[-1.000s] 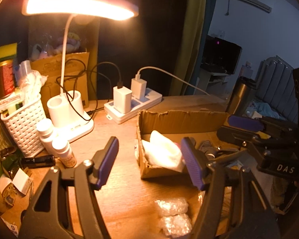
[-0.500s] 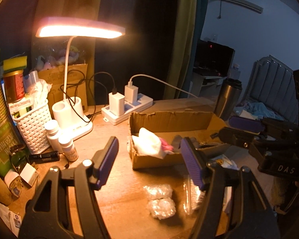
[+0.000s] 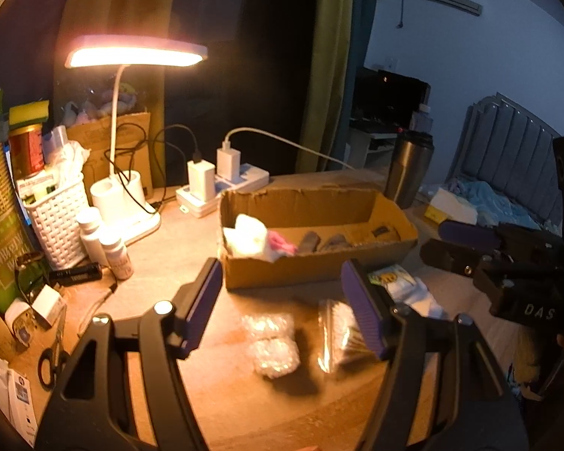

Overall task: Organize soft objects
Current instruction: 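Grasp the bubble-wrap packets with the left tool while the right tool grasps the tissue pack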

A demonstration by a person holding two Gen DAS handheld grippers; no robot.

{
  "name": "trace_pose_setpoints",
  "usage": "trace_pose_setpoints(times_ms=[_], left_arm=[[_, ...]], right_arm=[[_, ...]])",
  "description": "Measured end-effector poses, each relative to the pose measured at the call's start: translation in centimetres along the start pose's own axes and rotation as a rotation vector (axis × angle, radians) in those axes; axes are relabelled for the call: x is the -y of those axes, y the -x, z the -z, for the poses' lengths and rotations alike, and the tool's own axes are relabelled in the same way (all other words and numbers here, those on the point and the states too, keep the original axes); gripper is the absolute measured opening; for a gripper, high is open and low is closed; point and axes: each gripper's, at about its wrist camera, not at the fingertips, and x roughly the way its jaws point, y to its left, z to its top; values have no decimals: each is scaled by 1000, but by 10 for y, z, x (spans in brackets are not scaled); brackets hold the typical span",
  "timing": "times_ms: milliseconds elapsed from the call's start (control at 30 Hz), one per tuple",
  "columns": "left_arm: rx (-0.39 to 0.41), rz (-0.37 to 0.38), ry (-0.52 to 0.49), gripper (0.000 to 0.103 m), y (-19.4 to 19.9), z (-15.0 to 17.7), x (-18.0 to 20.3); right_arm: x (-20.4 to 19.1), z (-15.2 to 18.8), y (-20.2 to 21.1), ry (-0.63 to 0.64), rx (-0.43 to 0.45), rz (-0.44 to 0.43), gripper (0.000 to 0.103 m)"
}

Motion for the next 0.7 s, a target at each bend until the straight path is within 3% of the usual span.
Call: trace_pose_setpoints(times_ms=[400,533,700], left_arm=[[-57,-2,-17,68,-8,24,19],[-79,-11,-15,68,-15,28,21],[-119,-30,13,68,-28,33,15]], right_arm=[[28,35,1,-67,-40,26,49],[39,42,-4,-98,-51,31,57],[49,47,-12,-126,-66,34,59]])
